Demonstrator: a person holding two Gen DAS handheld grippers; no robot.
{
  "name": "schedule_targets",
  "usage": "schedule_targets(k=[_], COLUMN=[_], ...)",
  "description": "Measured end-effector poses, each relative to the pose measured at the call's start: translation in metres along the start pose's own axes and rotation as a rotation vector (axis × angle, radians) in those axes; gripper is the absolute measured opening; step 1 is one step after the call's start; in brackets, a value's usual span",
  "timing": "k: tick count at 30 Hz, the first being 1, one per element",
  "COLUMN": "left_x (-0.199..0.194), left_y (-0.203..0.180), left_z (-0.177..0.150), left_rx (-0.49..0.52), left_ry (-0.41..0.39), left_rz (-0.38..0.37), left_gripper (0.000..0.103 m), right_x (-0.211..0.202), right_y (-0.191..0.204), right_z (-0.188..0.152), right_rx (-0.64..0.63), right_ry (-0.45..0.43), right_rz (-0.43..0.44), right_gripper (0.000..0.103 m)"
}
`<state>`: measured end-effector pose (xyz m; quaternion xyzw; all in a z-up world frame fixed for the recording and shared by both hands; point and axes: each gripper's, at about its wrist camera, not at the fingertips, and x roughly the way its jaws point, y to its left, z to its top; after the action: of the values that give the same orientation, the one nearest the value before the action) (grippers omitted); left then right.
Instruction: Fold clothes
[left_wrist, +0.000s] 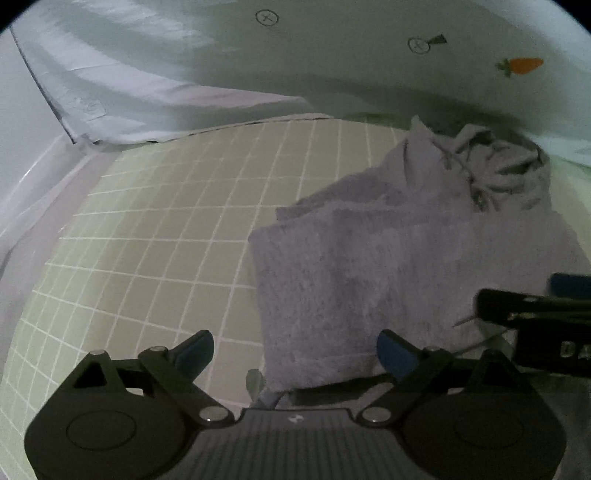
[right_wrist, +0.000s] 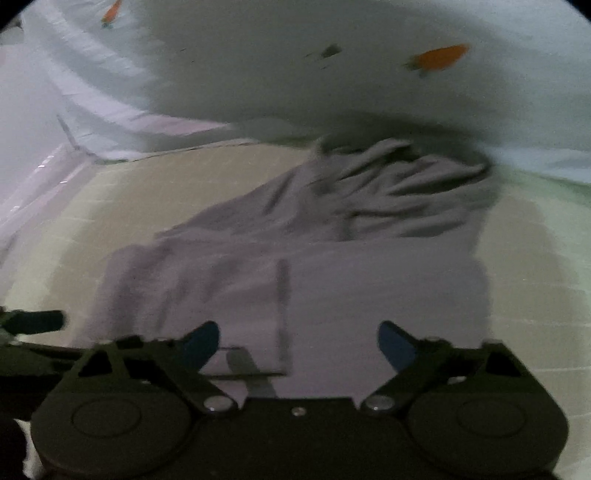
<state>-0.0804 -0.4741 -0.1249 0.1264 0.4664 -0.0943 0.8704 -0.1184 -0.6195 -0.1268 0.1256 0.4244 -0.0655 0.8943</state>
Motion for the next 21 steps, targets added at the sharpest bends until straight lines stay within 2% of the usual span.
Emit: schedule_targets(k=[2,4,6,7,8,9,15,18,21], left_x=[-0.001,0.000,0.004,0.005,0.004,0.003,-0.012,-0.021,-0.022], left_y=[0.001,0.000,0.000,0.000,0.001,0.002,0.001,-0.002,-0.010], left_z=[-0.001,-0.002,-0.003,-0.003,-0.003,-0.003,0.004,0.008,0.011], left_rx=[0.001,0.006,0.011,0.005,-0.006,-0.016,-0.039,-0.035,-0.003], left_ry=[-0.002,0.001,0.007,0.008,0.007,0.002,-0.055,-0.095,-0.104], left_rz=[-0.010,-0.021,-0.024,-0.028,-0.033,-0.038,-0.060,-0.073,-0.069], left_gripper=[0.095,0.095,0.095,0.095,0.095,0.095,0.095,0.096,0.096], right_x=[0.007,0.009,0.010,0.010,0.011,0.011,-0.016,-0.041,-0.063], right_y=[0.003,0.002,0.000,0.000,-0.001,-0.002,-0.022,-0.039,-0.056], right_z=[-0.001,-0.001,-0.002,-0.003,-0.004,-0.005,-0.011,-0.013,-0.018], right_rx=[0.044,0.064,0.061,0.059,0.058,0.056,0.077,0.110,0.114], right_ry=[0.036,0.053,0.051,0.049,0.048,0.047,-0.025,-0.087,-0.146], right_rz=[0.035,0.093,0.113,0.122,0.132,0.142,0.164,0.132,0.046], right_gripper=[0.071,0.063,0.047,0.036,0.021,0.011,0.008,0.008,0.008])
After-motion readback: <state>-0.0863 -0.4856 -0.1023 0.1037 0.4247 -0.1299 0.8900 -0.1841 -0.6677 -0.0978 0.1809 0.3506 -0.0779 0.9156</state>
